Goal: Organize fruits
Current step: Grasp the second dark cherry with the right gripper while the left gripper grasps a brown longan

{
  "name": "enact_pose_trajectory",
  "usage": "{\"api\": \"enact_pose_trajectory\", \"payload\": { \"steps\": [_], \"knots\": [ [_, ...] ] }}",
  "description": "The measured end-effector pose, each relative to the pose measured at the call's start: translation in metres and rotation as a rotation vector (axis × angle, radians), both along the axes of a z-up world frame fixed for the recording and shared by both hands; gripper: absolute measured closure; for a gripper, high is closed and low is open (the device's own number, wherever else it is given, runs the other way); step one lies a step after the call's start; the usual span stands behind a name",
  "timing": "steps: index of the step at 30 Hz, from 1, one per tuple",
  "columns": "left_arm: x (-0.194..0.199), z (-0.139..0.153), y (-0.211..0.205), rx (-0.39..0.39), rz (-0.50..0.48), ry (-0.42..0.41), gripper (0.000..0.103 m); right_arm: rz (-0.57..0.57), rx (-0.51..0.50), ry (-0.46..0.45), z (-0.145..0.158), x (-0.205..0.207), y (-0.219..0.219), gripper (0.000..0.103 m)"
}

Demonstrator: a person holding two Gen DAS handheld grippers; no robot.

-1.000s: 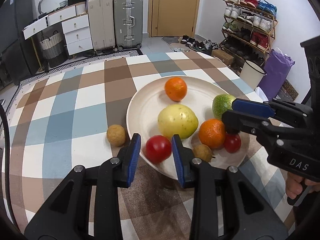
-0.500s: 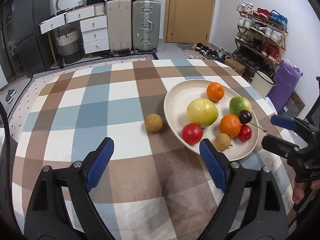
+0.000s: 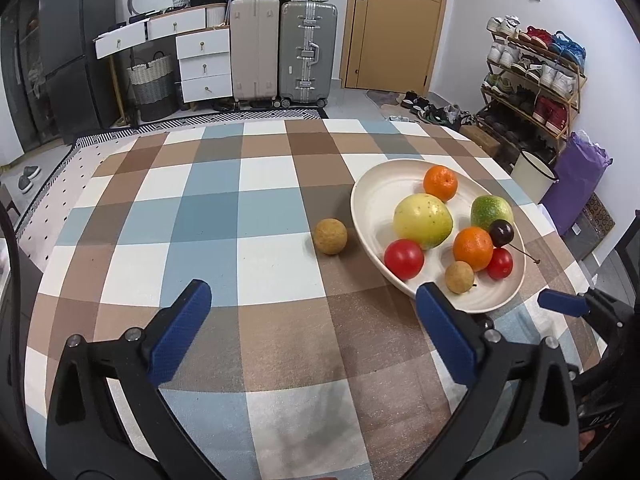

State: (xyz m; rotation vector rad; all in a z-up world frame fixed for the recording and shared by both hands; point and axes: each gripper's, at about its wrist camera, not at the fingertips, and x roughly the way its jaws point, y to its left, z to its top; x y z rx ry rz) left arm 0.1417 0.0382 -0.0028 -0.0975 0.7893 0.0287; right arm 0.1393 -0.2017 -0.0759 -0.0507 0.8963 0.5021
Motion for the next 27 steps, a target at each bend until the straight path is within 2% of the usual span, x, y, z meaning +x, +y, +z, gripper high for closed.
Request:
{"api": "enact_pose_trajectory", "payload": {
  "steps": [3,5,15,17,21,27],
  "knots": [
    [0.002,-0.003,0.002,0.006,0.01,0.011,0.001,0.007,-0.016,0.006,-0.005,-0.001,0.008,0.009],
    [0.004,-0.006,0.005,0.002,0.018,0.019,0.001,0.023,-0.019,0.012,-0.008,-0.002,0.014,0.019],
    [0.023,-0.023,0.013,-0.012,0.045,0.063,0.001,0.065,-0.036,0.033,-0.017,0.002,0.03,0.052],
    [0.028,-0.027,0.014,-0.015,0.049,0.073,0.001,0.076,-0.032,0.037,-0.018,0.003,0.032,0.063],
    [0.037,-0.032,0.014,-0.014,0.05,0.087,0.001,0.088,-0.031,0.023,-0.017,0.002,0.033,0.077],
    [0.051,-0.042,0.01,-0.004,0.042,0.102,0.002,0.098,0.002,-0.009,-0.006,-0.005,0.021,0.077]
  ]
}}
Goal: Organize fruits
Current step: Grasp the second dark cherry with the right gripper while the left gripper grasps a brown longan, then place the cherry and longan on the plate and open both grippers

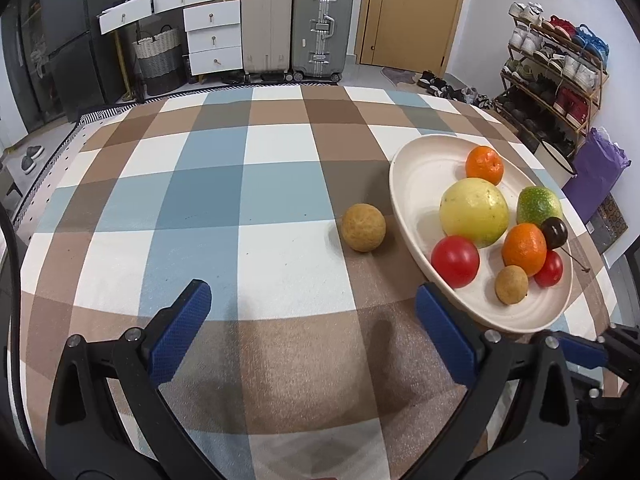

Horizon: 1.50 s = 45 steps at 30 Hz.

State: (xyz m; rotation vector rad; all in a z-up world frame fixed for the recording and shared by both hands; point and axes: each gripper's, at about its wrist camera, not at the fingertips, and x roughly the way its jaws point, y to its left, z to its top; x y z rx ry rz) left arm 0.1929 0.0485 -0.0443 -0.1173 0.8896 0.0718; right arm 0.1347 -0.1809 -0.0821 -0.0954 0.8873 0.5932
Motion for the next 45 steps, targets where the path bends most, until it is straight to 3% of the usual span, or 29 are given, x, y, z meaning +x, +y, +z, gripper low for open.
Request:
{"api": "enact_pose_trajectory", "payload": {
  "steps": [6,12,17,19,28,45],
  "knots": [
    [0.024,-0.005,-0.001,0.038,0.002,0.009,0.002,-0.059,0.038,-0.077,0.02,-0.003,-0.021,0.077],
    [0.046,-0.012,0.002,0.05,-0.01,0.051,0.021,-0.096,0.047,-0.09,0.028,0.007,-0.034,0.077],
    [0.054,-0.01,-0.01,0.06,-0.095,0.025,0.056,-0.109,0.047,-0.086,0.028,0.012,-0.04,0.077],
    [0.056,-0.009,-0.014,0.053,-0.124,0.018,0.077,-0.112,0.046,-0.088,0.028,0.012,-0.04,0.077],
    [0.044,-0.004,-0.017,0.023,-0.117,0.006,0.077,-0.125,0.059,-0.092,0.031,0.014,-0.049,0.077],
    [-0.014,0.039,-0.056,-0.024,-0.153,-0.084,0.077,-0.072,0.125,-0.123,0.043,0.045,-0.044,0.077]
  ]
}}
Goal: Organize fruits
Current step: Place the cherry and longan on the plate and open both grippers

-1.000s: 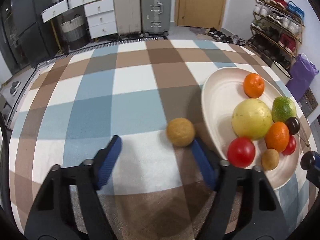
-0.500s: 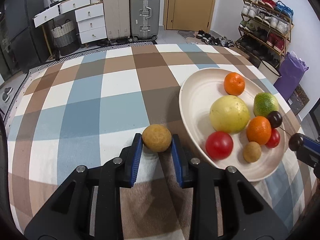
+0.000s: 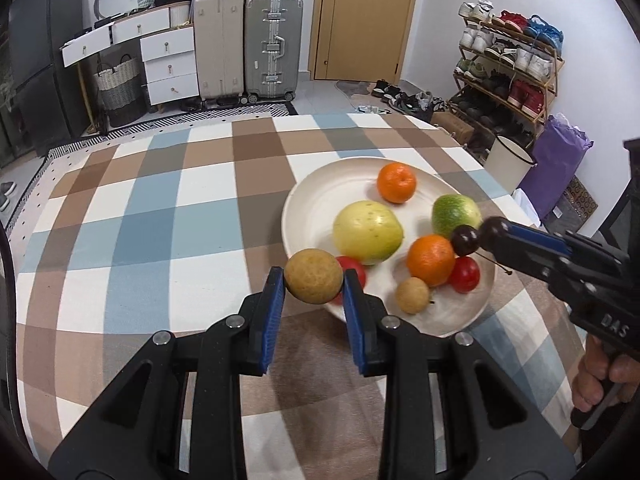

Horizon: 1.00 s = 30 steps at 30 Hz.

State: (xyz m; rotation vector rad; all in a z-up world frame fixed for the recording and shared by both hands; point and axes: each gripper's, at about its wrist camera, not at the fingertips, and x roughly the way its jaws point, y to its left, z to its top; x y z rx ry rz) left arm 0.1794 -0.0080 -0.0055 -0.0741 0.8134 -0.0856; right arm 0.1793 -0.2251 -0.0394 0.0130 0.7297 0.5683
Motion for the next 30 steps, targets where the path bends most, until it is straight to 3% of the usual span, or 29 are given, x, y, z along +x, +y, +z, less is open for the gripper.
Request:
{"api": "enact_pose_trajectory", "payload": {
  "steps": [15,20,23,25,27,29,30],
  "knots": [
    [0.011,-0.003,-0.022,-0.025,-0.05,0.004,0.077,0.0,-0.028,-0.009,-0.009,0.03,0.016,0.077],
    [0.004,0.003,-0.026,-0.013,-0.054,-0.013,0.073,-0.01,-0.027,-0.015,-0.007,0.028,0.011,0.063],
    [-0.003,0.006,-0.025,-0.01,-0.048,-0.025,0.058,-0.013,-0.028,-0.027,-0.003,0.021,0.006,0.057],
    [-0.012,0.01,-0.023,-0.008,-0.038,-0.049,0.033,-0.013,-0.023,-0.038,-0.001,0.017,0.001,0.047],
    [-0.024,0.016,-0.021,0.0,-0.022,-0.093,0.018,-0.013,-0.015,-0.045,0.002,0.01,-0.003,0.034],
    [-0.034,0.021,-0.018,0.012,-0.011,-0.114,0.016,-0.014,0.01,-0.058,0.005,0.002,-0.01,0.015],
    [-0.039,0.023,-0.017,0.009,-0.011,-0.122,0.014,-0.015,0.021,-0.065,0.007,-0.003,-0.013,0.013]
  ]
}}
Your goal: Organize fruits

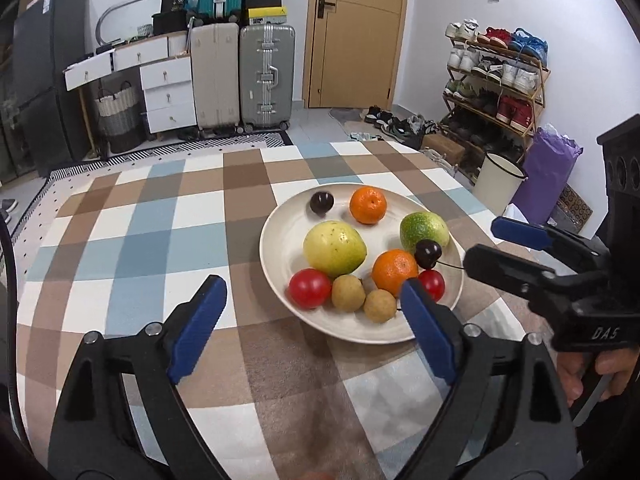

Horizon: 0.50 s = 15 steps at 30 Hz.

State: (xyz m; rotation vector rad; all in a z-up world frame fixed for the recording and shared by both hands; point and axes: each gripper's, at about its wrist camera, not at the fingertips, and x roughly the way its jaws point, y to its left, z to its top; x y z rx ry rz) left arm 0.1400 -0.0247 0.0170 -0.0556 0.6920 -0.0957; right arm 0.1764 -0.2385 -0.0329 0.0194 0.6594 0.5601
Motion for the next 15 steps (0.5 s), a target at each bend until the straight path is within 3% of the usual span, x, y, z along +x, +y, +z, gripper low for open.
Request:
{"api": "enact_pose_trajectory", "payload": {
  "steps": [4,15],
  "knots": [
    [-0.022,0.005,0.006,-0.025,0.02,-0.033,0.001,0.003,0.028,-0.01,0.002,-0.018,-0.012,0.002],
    [-0.075,0.004,0.0,-0.023,0.045,-0.105,0.001,0.005,0.011,-0.085,-0.001,-0.07,-0.032,0.001]
  ]
}}
